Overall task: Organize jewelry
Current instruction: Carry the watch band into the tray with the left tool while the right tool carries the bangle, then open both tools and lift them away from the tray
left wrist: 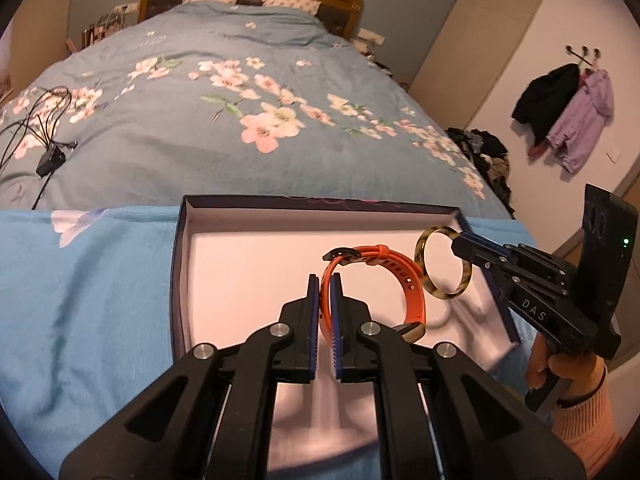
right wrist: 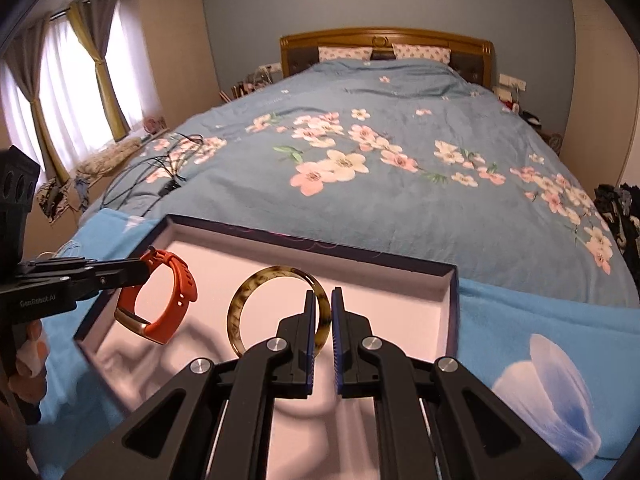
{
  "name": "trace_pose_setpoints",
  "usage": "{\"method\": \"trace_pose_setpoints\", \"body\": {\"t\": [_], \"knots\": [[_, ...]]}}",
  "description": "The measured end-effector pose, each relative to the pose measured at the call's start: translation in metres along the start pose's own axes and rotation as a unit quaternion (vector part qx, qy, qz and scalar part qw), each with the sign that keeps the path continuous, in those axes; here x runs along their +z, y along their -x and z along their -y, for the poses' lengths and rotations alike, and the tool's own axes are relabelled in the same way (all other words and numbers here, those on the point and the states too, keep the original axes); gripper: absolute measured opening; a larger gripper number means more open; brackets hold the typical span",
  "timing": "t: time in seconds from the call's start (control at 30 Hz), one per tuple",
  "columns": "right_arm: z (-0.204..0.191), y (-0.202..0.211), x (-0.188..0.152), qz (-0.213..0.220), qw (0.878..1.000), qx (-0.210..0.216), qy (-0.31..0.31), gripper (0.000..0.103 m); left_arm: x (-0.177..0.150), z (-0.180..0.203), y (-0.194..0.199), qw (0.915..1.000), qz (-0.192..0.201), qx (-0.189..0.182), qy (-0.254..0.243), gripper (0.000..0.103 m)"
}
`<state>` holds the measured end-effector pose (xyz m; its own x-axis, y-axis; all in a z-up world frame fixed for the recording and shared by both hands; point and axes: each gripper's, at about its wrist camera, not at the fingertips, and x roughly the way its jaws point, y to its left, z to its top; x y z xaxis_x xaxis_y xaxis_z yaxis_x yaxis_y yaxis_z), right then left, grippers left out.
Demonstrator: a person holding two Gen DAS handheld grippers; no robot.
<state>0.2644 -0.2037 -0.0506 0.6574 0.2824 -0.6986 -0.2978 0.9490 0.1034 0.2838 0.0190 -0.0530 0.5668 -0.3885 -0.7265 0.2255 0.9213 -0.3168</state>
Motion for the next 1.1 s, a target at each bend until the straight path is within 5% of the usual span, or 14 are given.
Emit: {"method": "trace_pose_setpoints", "body": {"t": [0.73,0.8,0.93,1.03,1.1], "knots": [[0.014,-0.052,0.019,-0.069,0.996,-0.035,-0.049,0.010,0.037,-0.016,-0.073,0.9970,-0.065,0.041,0.002,0.008],[0.016,-0.046,0.019,-0.058,0.996,-0.029,-0.056,0.026,0.038,-0.021,-0.071,0.9974,-0.061,0.034,0.016,0.017],[0.016,-0.019,0.017,-0.025,0.998,-0.018,-0.055,0.028,0.031,-0.023,-0.050,0.9994,-0.021,0.018,0.020,0.035],[0.010,0.013,0.010,0.004,0.999,0.006,-0.037,0.041,0.021,-0.022,-0.021,0.9998,0.018,0.004,0.011,0.057],[0.002,0.040,0.000,0.028,0.999,0.020,-0.013,0.043,0.012,-0.017,0.002,0.9991,0.043,-0.005,-0.005,0.060]]}}
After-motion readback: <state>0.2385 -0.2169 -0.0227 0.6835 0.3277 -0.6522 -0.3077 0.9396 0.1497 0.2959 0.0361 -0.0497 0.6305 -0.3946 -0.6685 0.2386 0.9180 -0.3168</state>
